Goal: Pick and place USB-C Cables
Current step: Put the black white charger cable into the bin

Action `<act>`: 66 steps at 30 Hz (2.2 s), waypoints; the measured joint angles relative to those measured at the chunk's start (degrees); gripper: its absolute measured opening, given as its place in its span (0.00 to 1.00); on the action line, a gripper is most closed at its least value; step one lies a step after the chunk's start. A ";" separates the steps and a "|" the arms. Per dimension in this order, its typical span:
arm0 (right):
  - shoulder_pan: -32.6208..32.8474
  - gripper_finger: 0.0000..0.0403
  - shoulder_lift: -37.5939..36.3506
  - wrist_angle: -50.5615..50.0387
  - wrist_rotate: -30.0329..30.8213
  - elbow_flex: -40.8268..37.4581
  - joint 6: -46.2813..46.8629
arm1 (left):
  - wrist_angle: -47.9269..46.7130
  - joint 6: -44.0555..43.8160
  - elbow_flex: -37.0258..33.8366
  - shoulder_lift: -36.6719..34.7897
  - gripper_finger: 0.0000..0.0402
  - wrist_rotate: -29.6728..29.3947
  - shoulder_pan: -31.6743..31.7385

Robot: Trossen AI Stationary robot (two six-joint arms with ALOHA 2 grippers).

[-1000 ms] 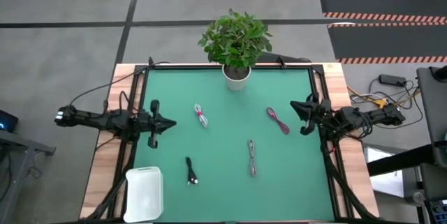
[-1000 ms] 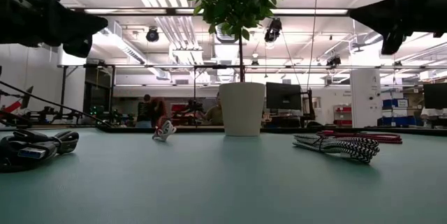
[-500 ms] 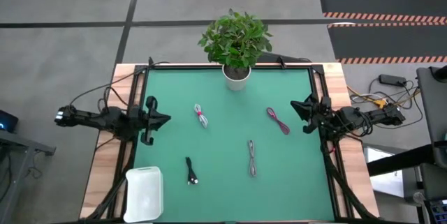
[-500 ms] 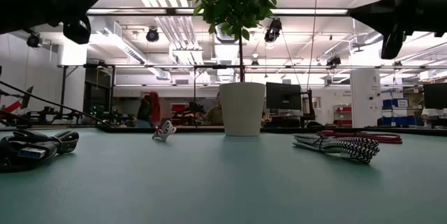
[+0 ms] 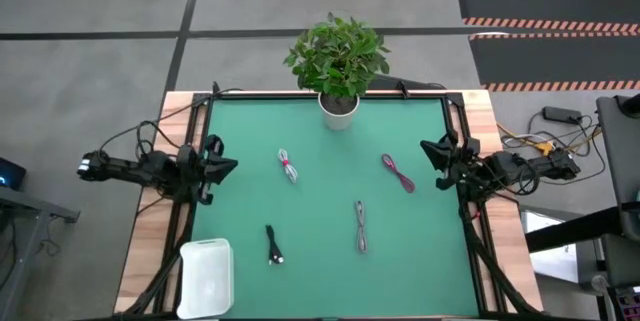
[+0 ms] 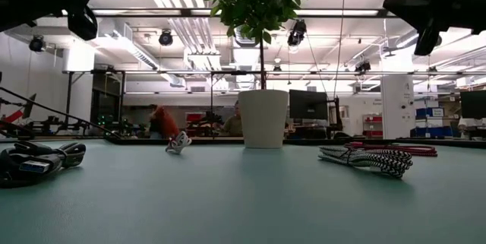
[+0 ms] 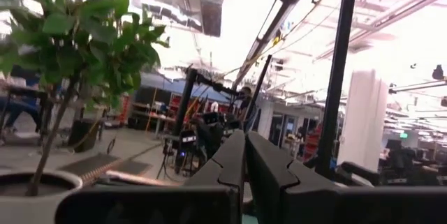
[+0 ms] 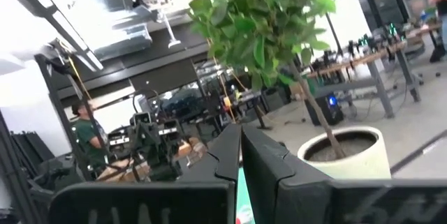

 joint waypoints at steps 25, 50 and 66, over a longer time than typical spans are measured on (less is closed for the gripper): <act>0.02 0.02 5.36 4.28 -2.70 1.96 -4.61 | 14.60 4.10 1.02 17.35 0.00 -10.28 0.02; 0.00 0.02 37.38 -30.18 -2.73 31.46 14.56 | 14.52 3.90 1.22 17.01 0.00 -10.34 0.02; 0.07 0.02 60.93 -55.67 -28.25 52.73 41.50 | 14.54 3.93 1.22 17.94 0.00 -10.32 0.02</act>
